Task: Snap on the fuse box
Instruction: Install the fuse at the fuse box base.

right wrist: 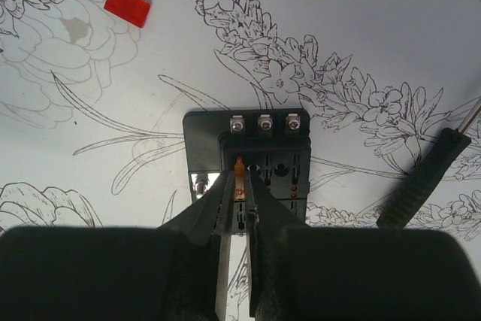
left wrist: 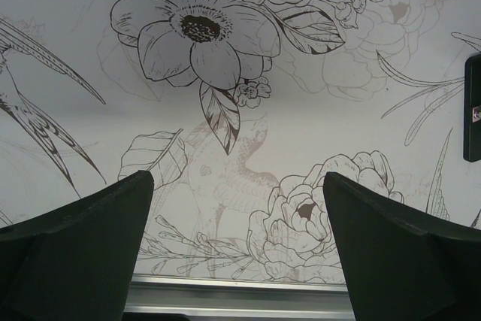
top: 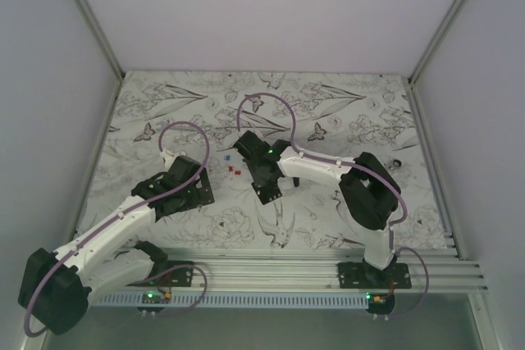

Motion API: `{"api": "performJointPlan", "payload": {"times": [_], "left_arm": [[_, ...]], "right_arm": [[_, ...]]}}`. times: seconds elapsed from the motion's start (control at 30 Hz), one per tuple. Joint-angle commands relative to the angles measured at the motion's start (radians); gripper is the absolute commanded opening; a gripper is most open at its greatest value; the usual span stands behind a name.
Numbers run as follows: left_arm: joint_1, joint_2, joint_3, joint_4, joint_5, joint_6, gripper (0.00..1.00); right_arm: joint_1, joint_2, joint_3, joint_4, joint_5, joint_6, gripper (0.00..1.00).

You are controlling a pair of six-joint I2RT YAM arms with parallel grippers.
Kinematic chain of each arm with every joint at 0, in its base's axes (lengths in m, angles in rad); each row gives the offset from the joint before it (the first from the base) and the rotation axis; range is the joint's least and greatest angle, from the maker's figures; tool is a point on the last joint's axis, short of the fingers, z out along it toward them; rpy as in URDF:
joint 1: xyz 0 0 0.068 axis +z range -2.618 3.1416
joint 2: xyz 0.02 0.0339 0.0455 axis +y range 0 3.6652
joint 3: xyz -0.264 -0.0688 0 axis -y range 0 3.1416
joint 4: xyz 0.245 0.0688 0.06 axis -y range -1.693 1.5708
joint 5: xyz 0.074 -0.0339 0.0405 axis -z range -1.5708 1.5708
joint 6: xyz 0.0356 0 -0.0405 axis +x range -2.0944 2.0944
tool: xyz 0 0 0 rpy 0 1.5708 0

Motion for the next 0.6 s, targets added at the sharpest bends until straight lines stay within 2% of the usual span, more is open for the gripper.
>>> {"api": "performJointPlan", "payload": {"times": [0.0,0.07,0.17,0.57], "left_arm": [[0.007,0.009,-0.006,-0.025,0.007,0.006,1.0],[0.007,0.008,-0.006,-0.024,0.006,0.006,1.0],[0.008,0.008,-0.006,-0.025,0.006,0.006,1.0],[0.007,0.006,-0.008,-0.025,0.008,0.005,1.0]], "right_arm": [[0.009,0.02,0.032,-0.013,0.025,0.012,0.14],[0.009,0.022,0.031,-0.013,0.025,0.012,0.12],[0.009,0.023,0.024,-0.014,0.024,0.016,0.0],[-0.016,0.042,-0.096,0.017,-0.022,0.031,0.0]]}}
